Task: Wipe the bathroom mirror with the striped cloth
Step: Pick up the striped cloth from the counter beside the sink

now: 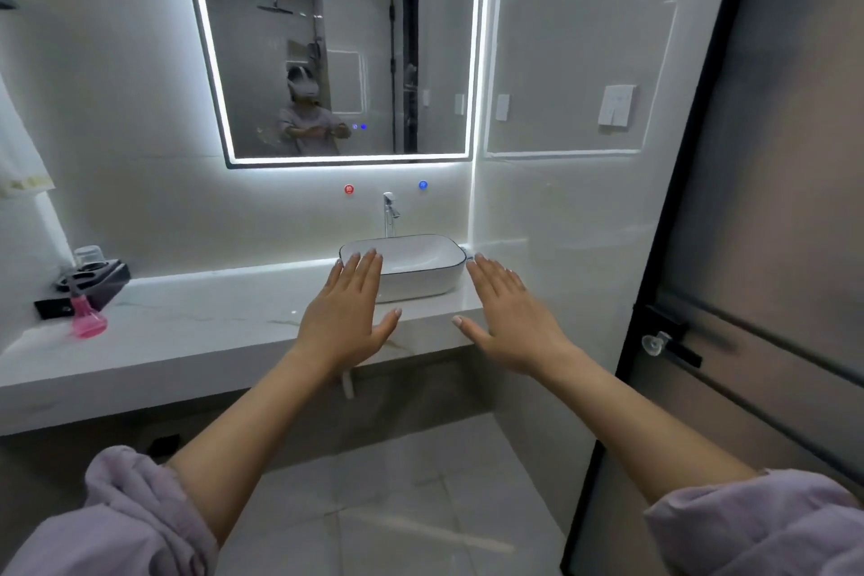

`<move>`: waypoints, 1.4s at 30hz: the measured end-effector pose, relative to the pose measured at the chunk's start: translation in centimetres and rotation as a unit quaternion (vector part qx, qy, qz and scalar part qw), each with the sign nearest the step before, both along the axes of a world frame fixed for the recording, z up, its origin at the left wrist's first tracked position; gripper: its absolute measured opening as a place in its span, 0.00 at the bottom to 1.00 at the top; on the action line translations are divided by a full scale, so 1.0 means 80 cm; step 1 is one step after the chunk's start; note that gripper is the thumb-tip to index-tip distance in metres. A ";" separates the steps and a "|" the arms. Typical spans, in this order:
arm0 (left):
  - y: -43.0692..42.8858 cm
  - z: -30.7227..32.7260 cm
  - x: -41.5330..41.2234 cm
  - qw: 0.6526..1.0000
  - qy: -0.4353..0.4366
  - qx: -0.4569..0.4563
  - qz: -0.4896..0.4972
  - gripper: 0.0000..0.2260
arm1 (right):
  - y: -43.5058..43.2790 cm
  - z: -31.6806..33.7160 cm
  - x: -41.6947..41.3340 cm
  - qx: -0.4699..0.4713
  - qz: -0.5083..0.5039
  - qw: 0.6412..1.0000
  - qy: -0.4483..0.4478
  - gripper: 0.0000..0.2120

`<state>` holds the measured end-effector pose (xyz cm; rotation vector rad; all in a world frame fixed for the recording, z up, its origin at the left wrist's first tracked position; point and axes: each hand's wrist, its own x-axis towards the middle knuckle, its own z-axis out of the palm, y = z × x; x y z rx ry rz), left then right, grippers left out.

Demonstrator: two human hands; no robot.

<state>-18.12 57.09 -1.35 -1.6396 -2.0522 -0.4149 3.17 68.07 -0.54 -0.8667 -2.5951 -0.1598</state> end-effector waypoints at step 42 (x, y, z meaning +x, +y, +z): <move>0.700 -0.040 -0.342 0.995 -0.055 -0.053 0.060 0.33 | 0.755 -0.036 -0.372 -0.016 0.048 0.999 0.005 0.36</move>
